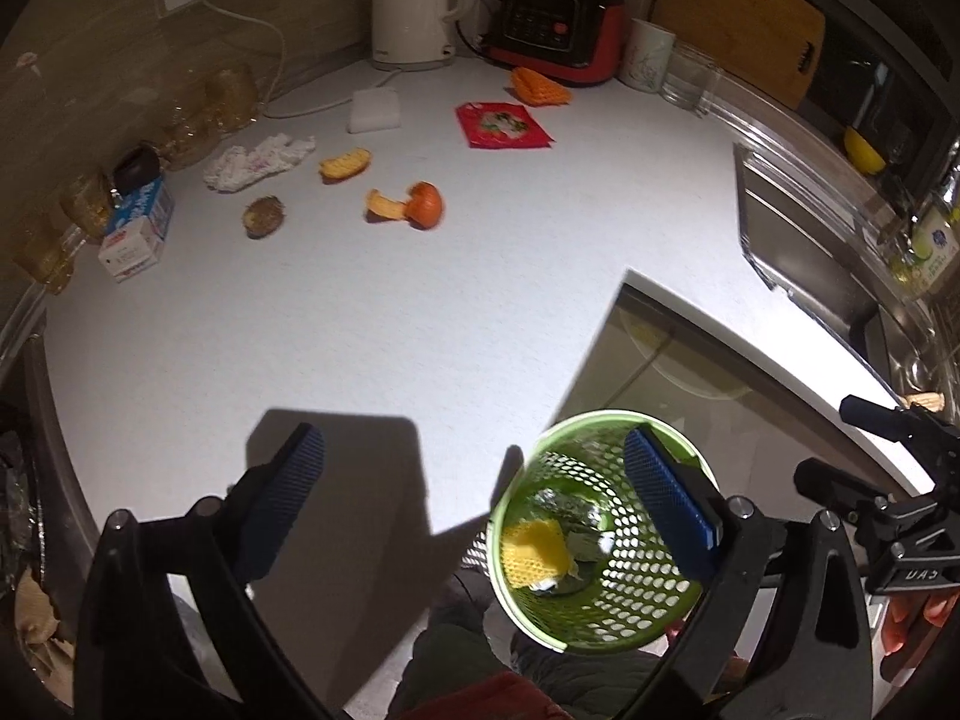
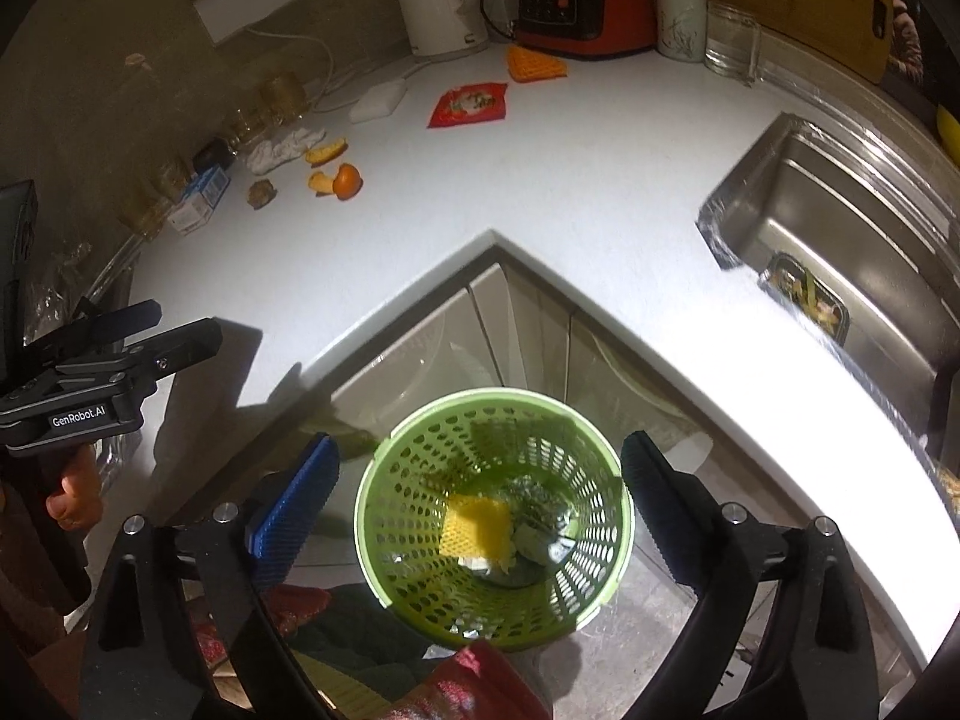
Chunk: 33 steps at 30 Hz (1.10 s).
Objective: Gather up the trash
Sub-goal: 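Grasp the orange mushroom toy with the right gripper while the left grasps the brown round object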
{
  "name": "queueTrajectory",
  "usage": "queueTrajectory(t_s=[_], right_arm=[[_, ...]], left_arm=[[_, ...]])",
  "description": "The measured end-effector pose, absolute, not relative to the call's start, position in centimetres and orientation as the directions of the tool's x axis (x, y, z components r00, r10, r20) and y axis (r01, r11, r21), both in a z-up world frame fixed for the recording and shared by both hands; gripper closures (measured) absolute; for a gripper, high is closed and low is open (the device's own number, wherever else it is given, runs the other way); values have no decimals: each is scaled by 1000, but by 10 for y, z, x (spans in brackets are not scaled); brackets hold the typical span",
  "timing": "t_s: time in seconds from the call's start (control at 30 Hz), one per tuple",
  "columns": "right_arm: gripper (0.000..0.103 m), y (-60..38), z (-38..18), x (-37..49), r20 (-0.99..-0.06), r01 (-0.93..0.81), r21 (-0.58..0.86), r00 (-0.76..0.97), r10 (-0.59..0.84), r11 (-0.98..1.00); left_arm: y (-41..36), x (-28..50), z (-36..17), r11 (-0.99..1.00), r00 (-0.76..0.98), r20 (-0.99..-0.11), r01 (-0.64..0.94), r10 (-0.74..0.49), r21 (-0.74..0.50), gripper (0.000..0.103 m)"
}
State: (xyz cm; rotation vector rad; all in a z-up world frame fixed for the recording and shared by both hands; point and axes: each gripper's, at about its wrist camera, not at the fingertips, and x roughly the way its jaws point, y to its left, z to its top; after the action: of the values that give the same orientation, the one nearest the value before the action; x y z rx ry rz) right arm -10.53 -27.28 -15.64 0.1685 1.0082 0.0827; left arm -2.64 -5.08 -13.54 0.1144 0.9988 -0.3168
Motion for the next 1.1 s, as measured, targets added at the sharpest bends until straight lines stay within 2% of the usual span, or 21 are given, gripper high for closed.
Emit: queueTrajectory(t_s=[0.47, 0.87, 1.0, 1.1], right_arm=[[9, -205, -146, 12, -784, -153, 122, 591, 190, 981], [9, -143, -188, 133, -811, -212, 113, 545, 214, 971], [15, -132, -206, 156, -828, -206, 110, 522, 205, 972], [33, -126, -217, 167, -841, -191, 106, 507, 190, 976]], left_arm=[[30, 59, -134, 986, 565, -818, 165, -109, -17, 8], [62, 136, -162, 987, 544, -826, 138, -149, -87, 8], [71, 161, -175, 985, 528, -832, 120, -170, -125, 8], [75, 174, -184, 985, 519, -838, 112, -169, -129, 8]])
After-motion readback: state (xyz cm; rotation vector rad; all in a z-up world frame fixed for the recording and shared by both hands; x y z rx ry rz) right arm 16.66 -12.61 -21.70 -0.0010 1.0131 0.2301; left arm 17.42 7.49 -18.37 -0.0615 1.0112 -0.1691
